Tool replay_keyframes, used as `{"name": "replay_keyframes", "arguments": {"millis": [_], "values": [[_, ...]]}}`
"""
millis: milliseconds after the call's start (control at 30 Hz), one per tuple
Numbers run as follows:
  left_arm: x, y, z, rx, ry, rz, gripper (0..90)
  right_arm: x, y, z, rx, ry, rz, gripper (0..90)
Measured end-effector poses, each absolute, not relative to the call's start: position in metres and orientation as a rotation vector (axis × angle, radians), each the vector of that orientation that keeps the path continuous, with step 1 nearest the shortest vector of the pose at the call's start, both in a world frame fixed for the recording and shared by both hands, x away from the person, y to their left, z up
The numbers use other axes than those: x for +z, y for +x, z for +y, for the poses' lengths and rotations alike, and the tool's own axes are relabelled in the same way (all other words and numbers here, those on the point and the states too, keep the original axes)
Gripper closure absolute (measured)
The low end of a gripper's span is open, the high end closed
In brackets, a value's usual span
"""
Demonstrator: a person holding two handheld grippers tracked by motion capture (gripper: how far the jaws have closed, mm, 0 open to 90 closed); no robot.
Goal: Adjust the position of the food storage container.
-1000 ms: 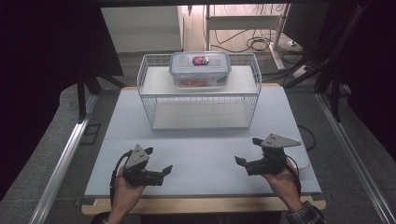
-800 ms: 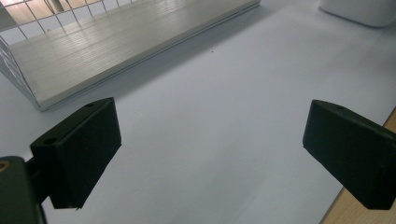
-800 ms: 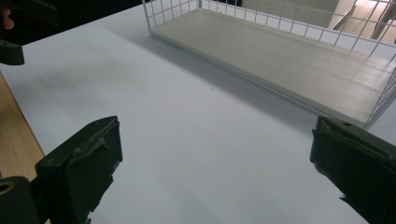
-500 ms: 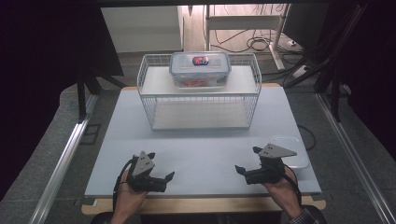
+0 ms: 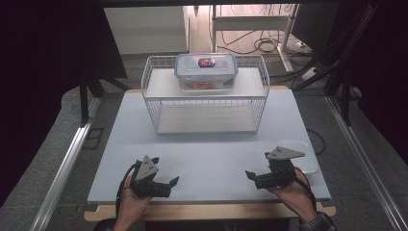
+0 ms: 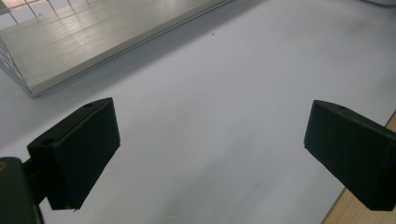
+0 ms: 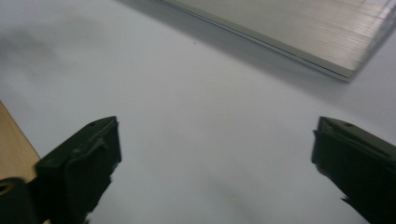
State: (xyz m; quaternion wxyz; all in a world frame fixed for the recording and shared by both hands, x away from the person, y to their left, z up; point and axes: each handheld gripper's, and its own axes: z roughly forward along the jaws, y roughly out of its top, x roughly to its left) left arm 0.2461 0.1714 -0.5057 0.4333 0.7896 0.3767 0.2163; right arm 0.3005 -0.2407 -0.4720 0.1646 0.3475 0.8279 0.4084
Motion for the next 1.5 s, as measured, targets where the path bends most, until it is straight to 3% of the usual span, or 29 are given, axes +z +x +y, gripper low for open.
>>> {"name": "replay_keyframes", "arguments": {"millis": [367, 533, 1033, 1500], "values": [[-0.505, 0.246, 0.174, 0.542, 1.949, 0.949, 3.1, -0.453, 0.31, -0.286, 1.125, 1.117, 2.242, 69.2], [-0.506, 0.247, 0.172, 0.543, 1.959, 0.946, 3.2, -0.45, 0.318, -0.319, 1.082, 1.196, 2.183, 89.6], [-0.507, 0.248, 0.172, 0.544, 1.964, 0.95, 3.2, -0.448, 0.325, -0.398, 0.951, 1.413, 1.963, 89.8], [-0.508, 0.248, 0.171, 0.548, 1.971, 0.946, 3.3, -0.468, 0.334, -0.396, 0.912, 1.455, 2.044, 89.8]]}}
